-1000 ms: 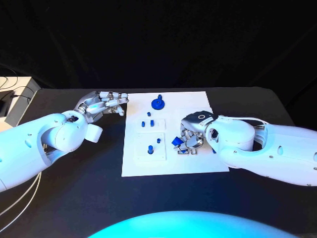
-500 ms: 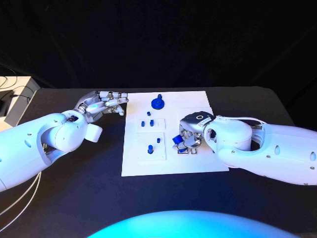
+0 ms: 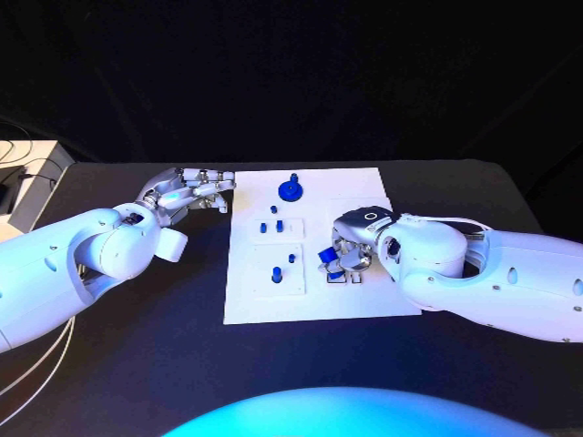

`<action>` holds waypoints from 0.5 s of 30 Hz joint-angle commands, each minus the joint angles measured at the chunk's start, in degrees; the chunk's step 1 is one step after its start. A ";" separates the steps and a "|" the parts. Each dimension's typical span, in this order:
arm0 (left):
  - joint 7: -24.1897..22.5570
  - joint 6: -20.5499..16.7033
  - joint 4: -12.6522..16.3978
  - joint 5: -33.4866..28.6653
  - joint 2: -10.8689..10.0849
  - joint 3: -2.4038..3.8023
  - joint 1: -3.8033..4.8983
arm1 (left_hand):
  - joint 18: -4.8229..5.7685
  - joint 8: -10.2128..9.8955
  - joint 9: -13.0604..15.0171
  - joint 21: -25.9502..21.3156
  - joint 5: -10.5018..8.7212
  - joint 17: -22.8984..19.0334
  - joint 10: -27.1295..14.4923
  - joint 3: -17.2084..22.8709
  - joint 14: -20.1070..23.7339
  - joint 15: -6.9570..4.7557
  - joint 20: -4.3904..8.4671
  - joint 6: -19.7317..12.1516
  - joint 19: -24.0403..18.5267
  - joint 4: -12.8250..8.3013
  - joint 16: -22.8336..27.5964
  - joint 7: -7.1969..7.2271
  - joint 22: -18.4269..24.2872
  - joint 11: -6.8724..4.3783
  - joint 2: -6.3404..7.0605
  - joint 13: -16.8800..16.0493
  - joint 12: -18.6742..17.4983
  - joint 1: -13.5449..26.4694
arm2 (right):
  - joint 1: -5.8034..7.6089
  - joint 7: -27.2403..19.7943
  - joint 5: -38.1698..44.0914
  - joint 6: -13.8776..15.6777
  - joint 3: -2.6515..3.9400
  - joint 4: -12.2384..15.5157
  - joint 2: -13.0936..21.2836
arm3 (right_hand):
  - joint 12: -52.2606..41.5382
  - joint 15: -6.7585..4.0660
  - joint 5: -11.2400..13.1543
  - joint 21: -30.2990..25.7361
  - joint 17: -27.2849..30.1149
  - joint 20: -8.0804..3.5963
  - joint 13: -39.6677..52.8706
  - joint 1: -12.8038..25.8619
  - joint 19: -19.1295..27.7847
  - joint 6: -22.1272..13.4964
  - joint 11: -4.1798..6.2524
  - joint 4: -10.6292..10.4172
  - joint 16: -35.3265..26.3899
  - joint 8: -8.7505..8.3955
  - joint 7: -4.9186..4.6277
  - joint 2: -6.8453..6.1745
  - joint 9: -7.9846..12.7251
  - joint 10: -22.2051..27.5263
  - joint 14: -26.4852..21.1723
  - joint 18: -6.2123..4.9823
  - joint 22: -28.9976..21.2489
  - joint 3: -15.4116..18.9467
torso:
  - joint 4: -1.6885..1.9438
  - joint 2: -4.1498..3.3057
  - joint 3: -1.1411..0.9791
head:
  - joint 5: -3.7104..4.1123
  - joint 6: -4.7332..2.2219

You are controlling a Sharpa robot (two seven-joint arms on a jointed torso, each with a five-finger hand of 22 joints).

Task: Assemble the parts on the task board

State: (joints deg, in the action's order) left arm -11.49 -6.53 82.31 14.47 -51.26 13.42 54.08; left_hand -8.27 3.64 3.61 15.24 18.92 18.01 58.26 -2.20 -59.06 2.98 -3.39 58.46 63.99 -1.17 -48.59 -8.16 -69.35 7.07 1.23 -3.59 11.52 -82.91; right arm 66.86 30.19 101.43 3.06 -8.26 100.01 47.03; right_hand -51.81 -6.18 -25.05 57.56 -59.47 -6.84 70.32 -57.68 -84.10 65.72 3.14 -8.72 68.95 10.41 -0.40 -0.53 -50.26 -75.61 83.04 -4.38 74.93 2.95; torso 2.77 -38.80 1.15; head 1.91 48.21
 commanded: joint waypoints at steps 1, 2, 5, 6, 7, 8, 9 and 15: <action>-0.07 1.13 0.16 -0.26 -0.01 0.02 -0.02 | 0.09 0.11 0.02 -0.25 0.33 -0.05 -0.32 -0.02 0.25 0.14 0.15 -0.36 0.34 0.24 -0.06 0.10 -0.07 0.09 0.04 0.02 0.27 0.14 | -0.08 3.50 -4.11 2.75 -0.06 -0.07 0.52 | -0.20 -0.36 -1.15 0.20 -0.09 -0.42 0.11 -0.67 -2.82 0.37 0.33 2.57 -0.01 0.32 0.18 0.04 -0.12 -0.25 0.20 0.94 7.88 -4.74 | -0.03 0.00 -0.03 | -0.02 -0.03; 0.02 1.23 0.15 -0.26 -0.03 0.02 -0.02 | 0.08 0.12 0.02 -0.27 0.35 -0.05 -0.33 0.01 0.26 0.13 0.15 -0.35 0.36 0.22 -0.06 0.11 -0.08 0.09 0.03 0.02 0.29 0.07 | -0.07 3.98 -6.08 3.40 -0.05 0.09 0.83 | -0.26 -0.38 -1.44 0.52 -0.17 -0.45 0.18 -0.11 -2.86 0.39 0.36 2.88 0.09 0.39 0.21 -0.44 -0.18 -0.35 0.23 0.98 7.94 -6.25 | -0.03 -0.01 -0.03 | -0.04 -0.02; 0.15 1.36 0.18 -0.25 -0.09 0.02 -0.02 | 0.08 0.12 0.02 -0.27 0.35 -0.05 -0.33 0.01 0.26 0.13 0.15 -0.35 0.36 0.22 -0.06 0.11 -0.08 0.09 0.03 0.02 0.29 0.07 | 0.00 4.57 -10.54 4.19 -0.02 0.45 1.49 | -0.31 -0.39 -1.75 0.93 -0.27 -0.46 0.26 0.37 -2.88 0.39 0.37 3.44 0.21 0.47 0.26 -0.71 -0.26 -0.41 0.25 1.02 8.02 -7.40 | -0.04 0.00 -0.02 | -0.03 0.02; 0.18 1.38 0.18 -0.24 -0.10 0.02 -0.02 | 0.08 0.12 0.02 -0.27 0.35 -0.05 -0.33 0.01 0.26 0.13 0.15 -0.35 0.36 0.22 -0.06 0.11 -0.08 0.09 0.03 0.02 0.29 0.07 | 0.03 4.67 -11.82 4.35 0.00 0.56 1.67 | -0.26 -0.39 -1.86 1.05 -0.30 -0.46 0.27 0.71 -2.87 0.37 0.35 3.73 0.26 0.49 0.28 -0.87 -0.29 -0.40 0.27 1.02 8.03 -7.80 | -0.05 -0.01 -0.01 | -0.02 0.05; 0.20 1.40 0.18 -0.23 -0.11 0.02 -0.02 | 0.08 0.12 0.02 -0.27 0.35 -0.05 -0.33 0.01 0.26 0.13 0.15 -0.35 0.36 0.22 -0.06 0.11 -0.08 0.09 0.03 0.02 0.29 0.07 | 0.08 4.75 -13.19 4.48 0.03 0.67 1.84 | -0.27 -0.38 -1.84 1.13 -0.26 -0.47 0.28 0.70 -2.87 0.39 0.39 3.79 0.22 0.50 0.26 -0.90 -0.30 -0.41 0.23 1.03 8.05 -7.83 | -0.06 -0.01 -0.02 | -0.03 0.05; 0.23 1.43 0.18 -0.22 -0.13 0.02 -0.02 | 0.08 0.12 0.02 -0.29 0.36 -0.06 -0.38 0.06 0.30 0.14 0.16 -0.33 0.36 0.18 -0.05 0.12 -0.11 0.10 0.02 0.02 0.28 -0.01 | 0.16 4.84 -14.98 4.62 0.07 0.79 2.04 | -0.27 -0.38 -1.84 1.13 -0.26 -0.47 0.28 0.70 -2.87 0.39 0.39 3.79 0.22 0.50 0.26 -0.90 -0.30 -0.41 0.23 1.03 8.05 -7.83 | -0.07 0.00 -0.02 | -0.05 0.02; 0.27 1.47 0.18 -0.21 -0.13 0.02 -0.02 | 0.08 0.12 0.02 -0.29 0.36 -0.06 -0.38 0.06 0.30 0.14 0.16 -0.33 0.36 0.18 -0.05 0.12 -0.11 0.10 0.02 0.02 0.28 -0.01 | 0.26 4.91 -16.83 4.76 0.11 0.90 2.23 | -0.23 -0.37 -1.84 1.20 -0.26 -0.46 0.30 1.03 -2.83 0.39 0.37 4.11 0.22 0.53 0.25 -0.95 -0.31 -0.41 0.21 1.03 8.05 -8.06 | -0.08 0.01 -0.02 | -0.05 0.01; 0.50 1.74 0.19 -0.06 -0.15 0.02 -0.02 | 0.07 0.12 0.02 -0.31 0.39 -0.06 -0.49 0.11 0.31 0.14 0.16 -0.31 0.37 0.12 -0.06 0.14 -0.17 0.13 0.04 0.03 0.24 -0.08 | 1.16 5.23 -24.87 4.62 0.26 1.23 3.09 | -0.22 -0.36 -1.82 1.27 -0.22 -0.45 0.31 1.37 -2.84 0.38 0.35 4.21 0.19 0.53 0.21 -1.21 -0.32 -0.40 0.21 1.03 8.06 -7.79 | -0.05 0.04 0.00 | 0.08 0.13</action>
State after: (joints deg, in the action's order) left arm -11.01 -6.10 82.34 14.48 -51.43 13.41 54.07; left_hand -8.27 3.64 3.61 15.24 18.92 18.02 58.13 -2.20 -59.06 2.98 -3.39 58.46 63.99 -1.17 -48.59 -8.16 -69.46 7.19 1.23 -3.59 11.52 -82.91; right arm 67.87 33.90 84.22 7.31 -8.01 101.14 49.96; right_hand -51.82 -6.36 -26.76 58.49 -59.72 -6.84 70.58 -56.53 -84.10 65.90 3.16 -8.45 68.95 10.87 -0.23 -1.66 -50.54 -75.96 83.23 -4.38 74.92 -1.30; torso 2.69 -38.78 1.13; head 1.89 48.31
